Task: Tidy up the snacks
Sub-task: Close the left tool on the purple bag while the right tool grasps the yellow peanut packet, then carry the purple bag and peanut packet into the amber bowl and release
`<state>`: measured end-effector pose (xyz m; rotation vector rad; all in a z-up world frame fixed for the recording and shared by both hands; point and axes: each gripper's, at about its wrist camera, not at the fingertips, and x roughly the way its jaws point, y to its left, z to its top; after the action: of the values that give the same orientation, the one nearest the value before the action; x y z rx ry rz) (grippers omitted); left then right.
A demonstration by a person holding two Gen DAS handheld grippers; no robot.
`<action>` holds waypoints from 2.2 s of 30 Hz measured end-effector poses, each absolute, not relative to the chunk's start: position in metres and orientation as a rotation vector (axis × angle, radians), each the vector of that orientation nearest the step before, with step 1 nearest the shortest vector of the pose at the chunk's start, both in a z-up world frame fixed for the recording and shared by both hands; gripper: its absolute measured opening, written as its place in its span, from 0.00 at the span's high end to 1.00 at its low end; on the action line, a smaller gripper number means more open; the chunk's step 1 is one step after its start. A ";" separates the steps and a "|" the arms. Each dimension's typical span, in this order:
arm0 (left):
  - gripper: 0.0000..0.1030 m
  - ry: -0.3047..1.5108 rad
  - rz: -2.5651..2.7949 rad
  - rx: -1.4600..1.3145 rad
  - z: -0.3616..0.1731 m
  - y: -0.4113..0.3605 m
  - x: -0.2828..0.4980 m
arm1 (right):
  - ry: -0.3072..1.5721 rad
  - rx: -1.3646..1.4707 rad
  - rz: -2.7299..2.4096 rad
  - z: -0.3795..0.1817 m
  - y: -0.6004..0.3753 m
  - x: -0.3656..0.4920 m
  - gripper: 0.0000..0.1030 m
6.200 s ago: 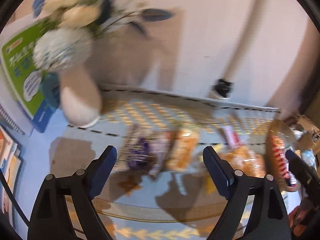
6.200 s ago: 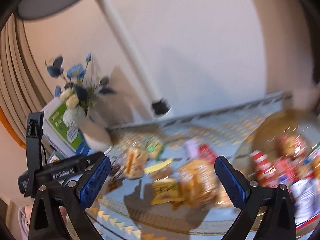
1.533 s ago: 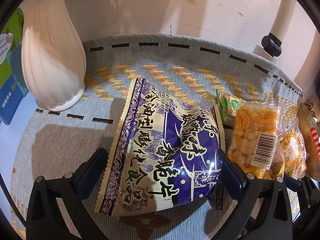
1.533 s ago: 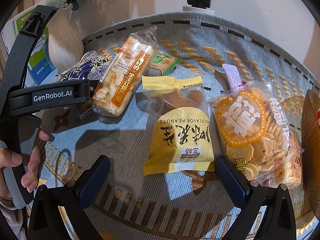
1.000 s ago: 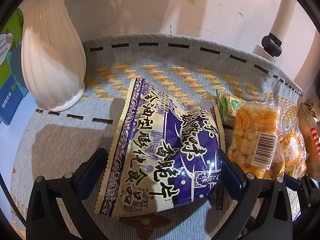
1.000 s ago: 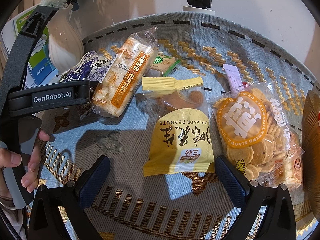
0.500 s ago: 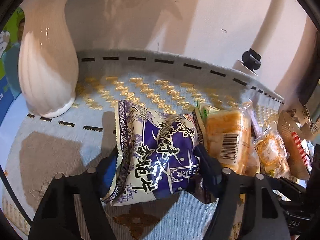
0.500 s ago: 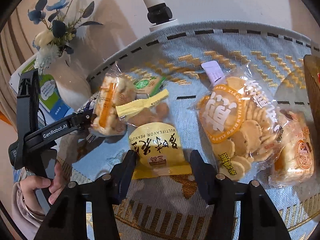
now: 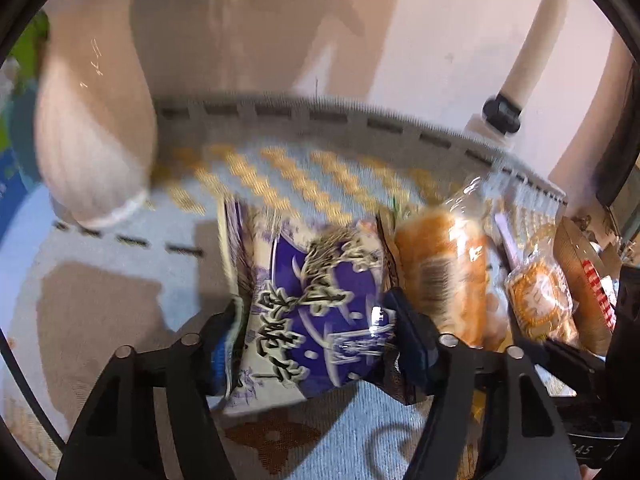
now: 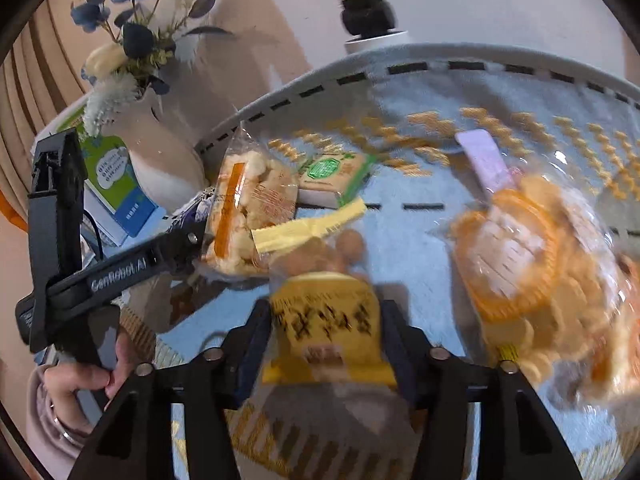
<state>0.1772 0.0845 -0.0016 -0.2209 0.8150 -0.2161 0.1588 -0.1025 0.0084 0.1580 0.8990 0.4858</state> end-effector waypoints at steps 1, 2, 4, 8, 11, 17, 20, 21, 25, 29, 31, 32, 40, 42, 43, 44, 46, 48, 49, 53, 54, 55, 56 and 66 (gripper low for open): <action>0.35 0.818 -0.214 -0.223 -0.002 0.085 0.178 | 0.887 0.138 0.471 0.010 -0.100 0.159 0.50; 0.39 0.814 -0.218 -0.218 -0.002 0.086 0.177 | 0.881 0.132 0.459 0.011 -0.100 0.158 0.53; 0.45 0.803 -0.233 -0.206 0.000 0.085 0.175 | 0.861 0.173 0.491 0.011 -0.103 0.157 0.60; 0.48 0.740 -0.195 -0.197 0.007 0.088 0.164 | 0.802 0.261 0.520 0.016 -0.120 0.154 0.60; 0.48 0.659 -0.142 -0.227 0.016 0.098 0.151 | 0.778 0.278 0.536 0.018 -0.124 0.151 0.60; 0.48 0.627 -0.020 -0.149 0.023 0.098 0.133 | 0.740 0.302 0.567 0.023 -0.144 0.135 0.60; 0.47 0.656 0.000 -0.151 0.021 0.095 0.118 | 0.762 0.295 0.591 0.020 -0.152 0.120 0.60; 0.47 0.667 0.001 -0.146 0.020 0.093 0.113 | 0.768 0.286 0.605 0.020 -0.150 0.115 0.60; 0.48 0.697 0.029 -0.067 0.026 0.071 0.098 | 0.770 0.277 0.624 0.028 -0.159 0.102 0.60; 0.48 0.678 -0.023 -0.111 0.061 0.051 0.087 | 0.723 0.331 0.636 0.068 -0.195 0.097 0.60; 0.47 0.667 -0.045 -0.099 0.084 0.030 0.087 | 0.699 0.315 0.625 0.091 -0.209 0.099 0.60; 0.47 0.662 -0.062 -0.094 0.096 0.016 0.089 | 0.686 0.303 0.612 0.103 -0.219 0.100 0.60; 0.47 0.640 -0.282 -0.112 0.162 -0.106 0.110 | 0.683 0.306 0.424 0.157 -0.326 0.128 0.60; 0.47 0.628 -0.342 -0.087 0.171 -0.143 0.117 | 0.703 0.348 0.365 0.159 -0.360 0.137 0.60; 0.47 0.621 -0.375 -0.066 0.173 -0.166 0.121 | 0.712 0.364 0.340 0.158 -0.374 0.140 0.60; 0.47 0.623 -0.401 -0.052 0.173 -0.184 0.125 | 0.722 0.376 0.312 0.157 -0.388 0.143 0.60; 0.46 0.647 -0.442 -0.040 0.168 -0.211 0.134 | 0.746 0.385 0.245 0.150 -0.412 0.146 0.60; 0.46 0.704 -0.478 -0.044 0.154 -0.239 0.145 | 0.787 0.404 0.175 0.137 -0.439 0.146 0.60; 0.44 0.724 -0.492 -0.044 0.147 -0.249 0.149 | 0.804 0.409 0.154 0.131 -0.446 0.147 0.59; 0.19 0.868 -0.494 0.063 0.115 -0.288 0.163 | 0.921 0.417 0.030 0.103 -0.470 0.154 0.23; 0.18 0.897 -0.466 0.096 0.107 -0.289 0.167 | 0.925 0.425 0.017 0.100 -0.474 0.153 0.22; 0.18 0.912 -0.446 0.120 0.102 -0.289 0.169 | 0.922 0.449 0.023 0.099 -0.479 0.152 0.22; 0.18 0.915 -0.439 0.129 0.099 -0.288 0.170 | 0.919 0.472 0.033 0.098 -0.482 0.151 0.22; 0.18 0.901 -0.385 0.031 0.113 -0.219 0.177 | 0.854 0.454 0.095 0.135 -0.428 0.145 0.19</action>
<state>0.1771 -0.2193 0.1134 0.0312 0.9008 -0.3850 0.1447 -0.4277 0.1351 0.4536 0.8540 0.0951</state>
